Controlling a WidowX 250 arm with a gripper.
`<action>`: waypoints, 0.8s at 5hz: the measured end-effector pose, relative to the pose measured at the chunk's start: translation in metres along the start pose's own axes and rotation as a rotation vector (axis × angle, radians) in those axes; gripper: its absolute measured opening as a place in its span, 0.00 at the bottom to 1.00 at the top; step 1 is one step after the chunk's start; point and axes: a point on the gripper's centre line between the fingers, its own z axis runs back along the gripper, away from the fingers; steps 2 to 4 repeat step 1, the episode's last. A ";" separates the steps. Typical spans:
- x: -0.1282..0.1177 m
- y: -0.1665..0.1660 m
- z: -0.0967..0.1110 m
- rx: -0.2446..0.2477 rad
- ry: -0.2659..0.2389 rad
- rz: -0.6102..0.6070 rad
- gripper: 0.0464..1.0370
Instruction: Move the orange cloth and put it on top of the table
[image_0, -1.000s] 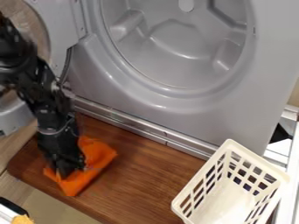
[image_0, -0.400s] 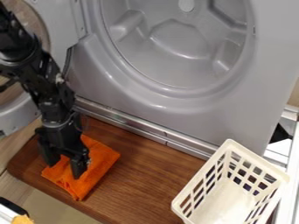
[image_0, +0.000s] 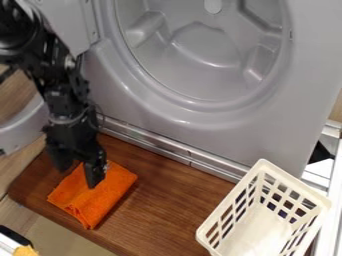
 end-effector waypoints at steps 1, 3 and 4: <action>0.004 -0.011 0.031 -0.014 -0.025 -0.065 0.97; 0.004 -0.011 0.031 -0.014 -0.025 -0.065 0.97; 0.004 -0.011 0.031 -0.014 -0.025 -0.065 0.97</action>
